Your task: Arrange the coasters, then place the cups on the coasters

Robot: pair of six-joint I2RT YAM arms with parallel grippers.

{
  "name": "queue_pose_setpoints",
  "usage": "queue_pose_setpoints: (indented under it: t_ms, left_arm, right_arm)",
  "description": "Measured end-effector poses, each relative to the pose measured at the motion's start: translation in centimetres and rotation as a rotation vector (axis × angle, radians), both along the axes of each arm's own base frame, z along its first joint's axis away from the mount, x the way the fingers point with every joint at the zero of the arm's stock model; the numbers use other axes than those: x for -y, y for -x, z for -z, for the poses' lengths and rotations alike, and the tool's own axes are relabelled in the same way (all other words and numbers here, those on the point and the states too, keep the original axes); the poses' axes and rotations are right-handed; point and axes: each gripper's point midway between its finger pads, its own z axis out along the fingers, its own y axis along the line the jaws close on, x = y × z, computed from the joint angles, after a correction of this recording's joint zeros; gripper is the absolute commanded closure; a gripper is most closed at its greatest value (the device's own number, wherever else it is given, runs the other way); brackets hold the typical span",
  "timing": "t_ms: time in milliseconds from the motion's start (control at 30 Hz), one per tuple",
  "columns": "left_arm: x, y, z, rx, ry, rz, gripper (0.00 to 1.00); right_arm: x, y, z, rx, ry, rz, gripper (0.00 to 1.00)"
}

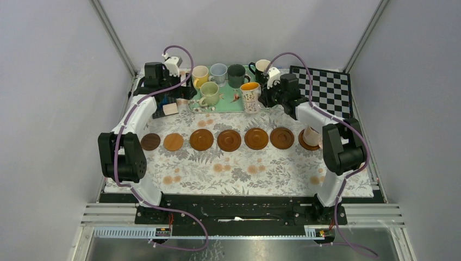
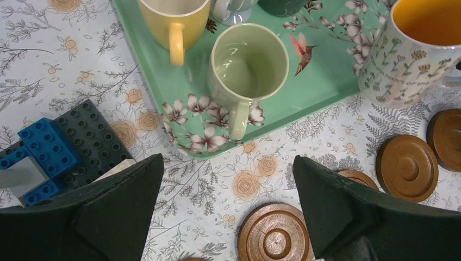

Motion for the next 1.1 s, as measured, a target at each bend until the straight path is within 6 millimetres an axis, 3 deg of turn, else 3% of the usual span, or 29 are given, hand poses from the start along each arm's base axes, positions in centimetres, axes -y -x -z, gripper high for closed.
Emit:
queue_pose_setpoints:
  t_ms: [133, 367, 667, 933, 1100]
  left_arm:
    - [0.3, 0.0, -0.2, 0.004, 0.002, 0.008, 0.01]
    - [0.5, 0.0, -0.2, 0.005, 0.002, 0.012, 0.01]
    - [0.5, -0.1, -0.3, 0.012, 0.001, 0.011, 0.01]
    - [0.4, -0.3, -0.5, 0.023, 0.001, 0.009, 0.01]
    - [0.4, -0.4, -0.5, 0.027, 0.000, 0.007, 0.01]
  right_arm:
    - [0.0, -1.3, -0.2, 0.051, -0.003, 0.018, 1.00]
    - [0.3, -2.9, 2.0, 0.078, 0.030, 0.033, 1.00]
    - [0.8, -2.8, 1.8, 0.028, 0.059, -0.032, 0.62]
    - [1.8, -2.1, 0.5, -0.064, 0.152, -0.123, 0.60]
    - [2.3, -1.0, 3.6, -0.160, 0.193, -0.144, 0.53]
